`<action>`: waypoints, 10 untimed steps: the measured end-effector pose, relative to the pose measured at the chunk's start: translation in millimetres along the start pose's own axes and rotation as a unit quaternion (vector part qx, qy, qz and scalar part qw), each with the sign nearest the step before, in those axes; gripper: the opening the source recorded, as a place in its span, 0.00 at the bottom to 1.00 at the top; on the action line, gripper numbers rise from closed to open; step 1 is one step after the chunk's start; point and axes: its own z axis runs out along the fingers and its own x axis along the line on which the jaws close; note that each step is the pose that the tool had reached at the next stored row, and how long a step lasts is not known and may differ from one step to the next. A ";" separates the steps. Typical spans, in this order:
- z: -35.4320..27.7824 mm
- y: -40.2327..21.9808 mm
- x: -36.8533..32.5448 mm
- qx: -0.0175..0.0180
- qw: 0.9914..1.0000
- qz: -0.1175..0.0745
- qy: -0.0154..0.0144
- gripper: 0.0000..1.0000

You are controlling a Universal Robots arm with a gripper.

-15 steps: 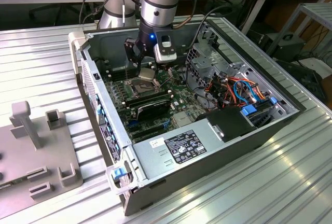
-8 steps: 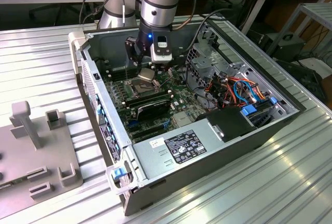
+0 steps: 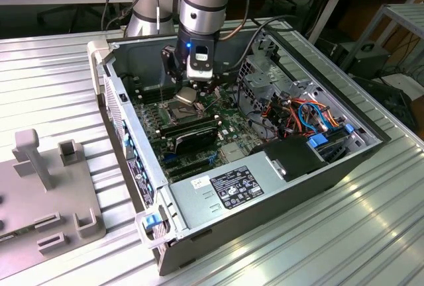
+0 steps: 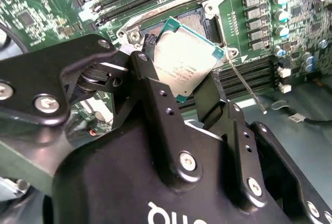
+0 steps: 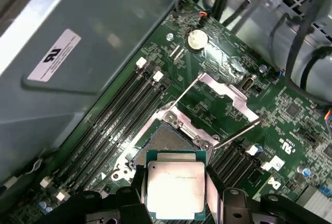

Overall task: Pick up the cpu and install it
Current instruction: 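Place the cpu into insertion slot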

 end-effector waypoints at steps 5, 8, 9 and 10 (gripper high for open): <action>0.2 0.0 0.0 0.000 0.999 0.039 -0.001 0.55; 0.3 0.0 0.0 0.000 0.998 0.062 -0.001 0.55; 0.3 0.0 0.0 0.000 0.998 0.062 -0.001 0.55; 0.3 0.0 0.0 0.000 0.998 0.063 -0.001 0.55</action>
